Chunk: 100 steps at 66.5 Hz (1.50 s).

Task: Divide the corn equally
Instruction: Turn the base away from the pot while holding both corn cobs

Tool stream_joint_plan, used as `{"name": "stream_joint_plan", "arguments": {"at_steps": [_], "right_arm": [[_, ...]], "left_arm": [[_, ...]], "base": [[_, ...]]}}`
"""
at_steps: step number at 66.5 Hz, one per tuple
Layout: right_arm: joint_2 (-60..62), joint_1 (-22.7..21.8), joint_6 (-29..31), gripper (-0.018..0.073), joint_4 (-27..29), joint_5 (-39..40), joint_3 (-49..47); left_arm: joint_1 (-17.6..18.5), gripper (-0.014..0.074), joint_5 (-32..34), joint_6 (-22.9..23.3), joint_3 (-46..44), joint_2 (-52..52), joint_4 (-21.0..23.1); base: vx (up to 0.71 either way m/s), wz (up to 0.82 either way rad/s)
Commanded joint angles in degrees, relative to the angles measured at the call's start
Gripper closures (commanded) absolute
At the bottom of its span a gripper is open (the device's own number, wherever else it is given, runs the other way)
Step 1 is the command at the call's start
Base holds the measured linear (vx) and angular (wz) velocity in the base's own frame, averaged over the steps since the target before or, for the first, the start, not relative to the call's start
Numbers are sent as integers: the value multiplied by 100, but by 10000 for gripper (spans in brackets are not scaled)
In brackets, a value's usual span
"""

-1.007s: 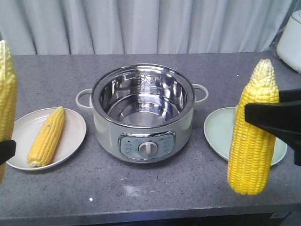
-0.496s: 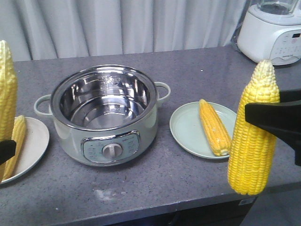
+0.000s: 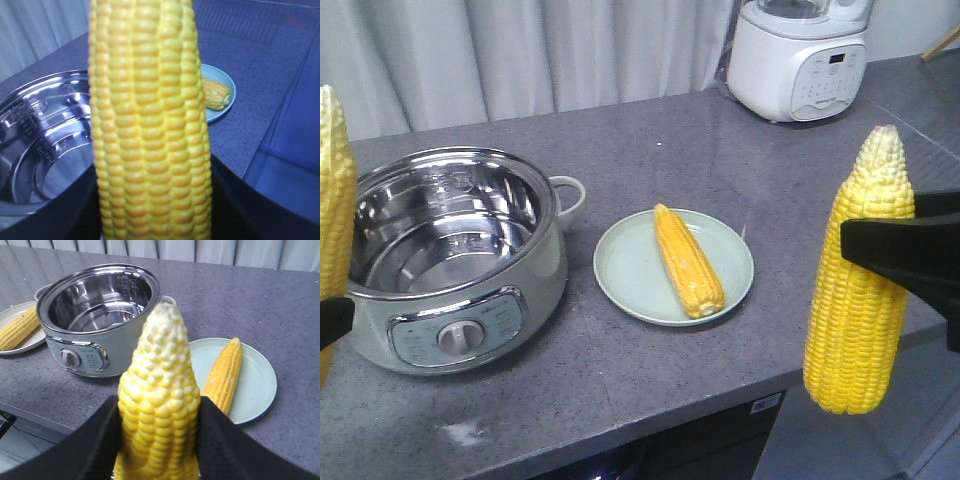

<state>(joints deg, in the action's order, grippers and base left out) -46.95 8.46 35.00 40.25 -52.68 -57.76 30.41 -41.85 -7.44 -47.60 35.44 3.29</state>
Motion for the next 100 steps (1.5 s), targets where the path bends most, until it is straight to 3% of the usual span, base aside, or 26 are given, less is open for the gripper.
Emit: {"name": "stream_joint_plan", "arguments": {"at_steps": [1,100], "right_arm": [[39,-15,57,315,231,314,-139],[39,-15,57,315,231,314,-139]], "left_arm": [[29,325,429,50,-129,16,27],[29,325,429,50,-129,16,27]], "base": [[0,-30],[-2,-25]]}}
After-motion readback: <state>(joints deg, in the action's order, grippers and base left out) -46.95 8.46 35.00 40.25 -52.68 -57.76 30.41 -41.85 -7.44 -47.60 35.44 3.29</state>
